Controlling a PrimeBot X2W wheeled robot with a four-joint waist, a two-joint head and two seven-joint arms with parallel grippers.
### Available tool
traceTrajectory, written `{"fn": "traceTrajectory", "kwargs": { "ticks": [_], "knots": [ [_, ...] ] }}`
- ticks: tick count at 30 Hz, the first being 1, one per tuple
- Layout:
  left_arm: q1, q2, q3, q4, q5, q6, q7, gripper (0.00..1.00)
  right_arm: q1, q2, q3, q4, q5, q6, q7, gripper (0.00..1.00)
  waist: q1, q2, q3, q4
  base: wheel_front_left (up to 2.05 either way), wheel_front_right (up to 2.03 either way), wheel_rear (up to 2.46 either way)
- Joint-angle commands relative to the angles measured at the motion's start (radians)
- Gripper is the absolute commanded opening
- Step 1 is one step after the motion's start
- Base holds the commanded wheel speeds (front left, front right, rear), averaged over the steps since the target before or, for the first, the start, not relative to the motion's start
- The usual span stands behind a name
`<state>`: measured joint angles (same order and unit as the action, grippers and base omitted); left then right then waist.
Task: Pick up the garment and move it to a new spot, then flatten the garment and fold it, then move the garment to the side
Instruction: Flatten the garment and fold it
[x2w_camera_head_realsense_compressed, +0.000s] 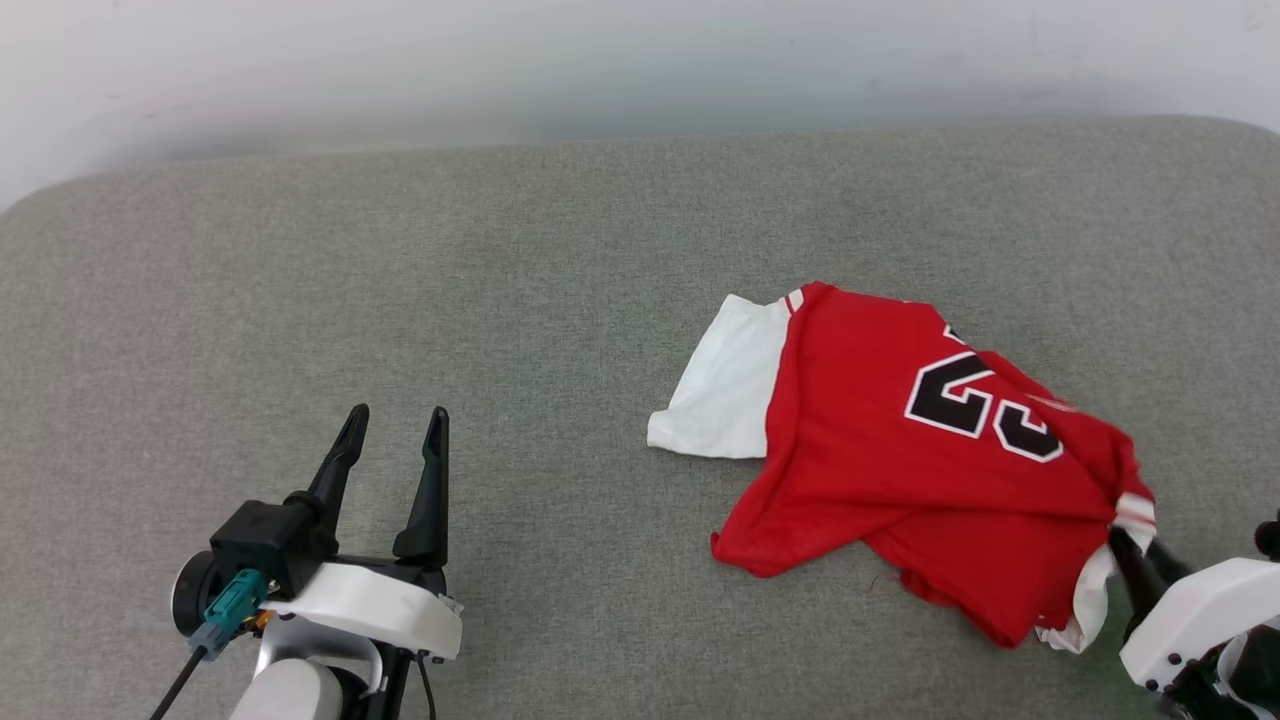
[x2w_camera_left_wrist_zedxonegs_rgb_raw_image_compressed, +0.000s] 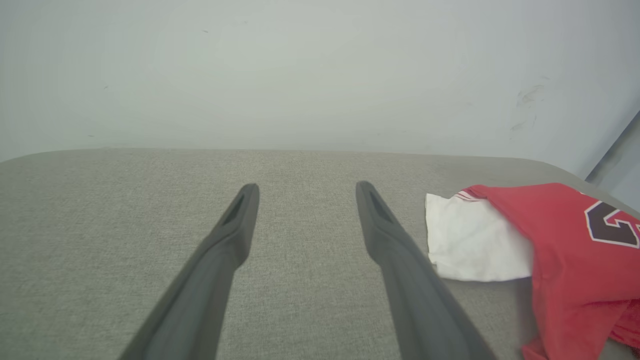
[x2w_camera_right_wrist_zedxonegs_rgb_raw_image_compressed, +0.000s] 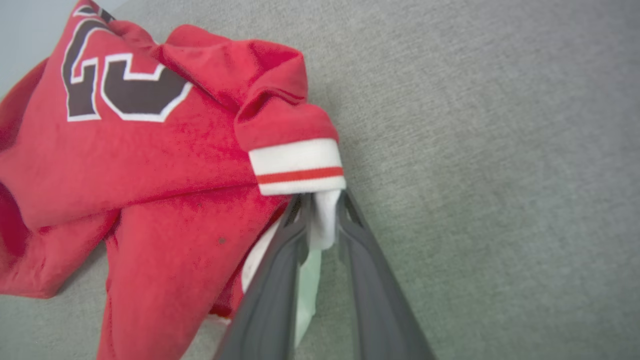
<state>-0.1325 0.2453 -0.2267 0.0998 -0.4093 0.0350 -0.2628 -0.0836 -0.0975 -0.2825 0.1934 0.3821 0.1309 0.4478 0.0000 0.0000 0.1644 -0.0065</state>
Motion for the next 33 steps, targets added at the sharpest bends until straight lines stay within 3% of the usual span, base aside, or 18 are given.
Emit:
{"fn": "traceTrajectory", "kwargs": {
  "ticks": [1, 10, 14, 21, 33],
  "knots": [
    [-0.008, 0.006, -0.002, 0.001, -0.001, -0.004, 0.0, 1.0, -0.006, 0.005, -0.005, 0.003, -0.01, 0.0, -0.042, 1.0, 0.0, 0.0, -0.002, 0.002, 0.0, 0.0, 0.0],
    [0.022, 0.014, -0.001, 0.005, -0.008, 0.007, 0.004, 1.0, 0.0, 0.017, 0.018, -0.059, -0.124, 0.0, -0.385, 1.0, 0.0, 0.0, -0.034, 0.003, 0.0, 0.0, 0.0],
    [0.042, 0.018, 0.0, 0.003, -0.015, 0.014, 0.009, 1.0, 0.014, 0.024, 0.053, -0.096, -0.182, 0.0, -0.47, 1.0, 0.0, 0.0, -0.059, -0.001, 0.0, 0.0, 0.0],
    [0.081, 0.027, 0.002, -0.004, -0.019, 0.033, 0.023, 1.0, 0.055, 0.039, 0.157, -0.168, -0.256, 0.0, -0.487, 1.0, 0.0, 0.0, -0.108, -0.009, 0.0, 0.0, 0.0],
    [0.136, 0.048, 0.004, -0.027, -0.025, 0.062, 0.065, 1.0, 0.149, 0.047, 0.307, -0.312, -0.235, 0.0, -0.452, 1.0, 0.0, 0.0, -0.157, -0.033, 0.0, 0.0, 0.0]
  ]
}}
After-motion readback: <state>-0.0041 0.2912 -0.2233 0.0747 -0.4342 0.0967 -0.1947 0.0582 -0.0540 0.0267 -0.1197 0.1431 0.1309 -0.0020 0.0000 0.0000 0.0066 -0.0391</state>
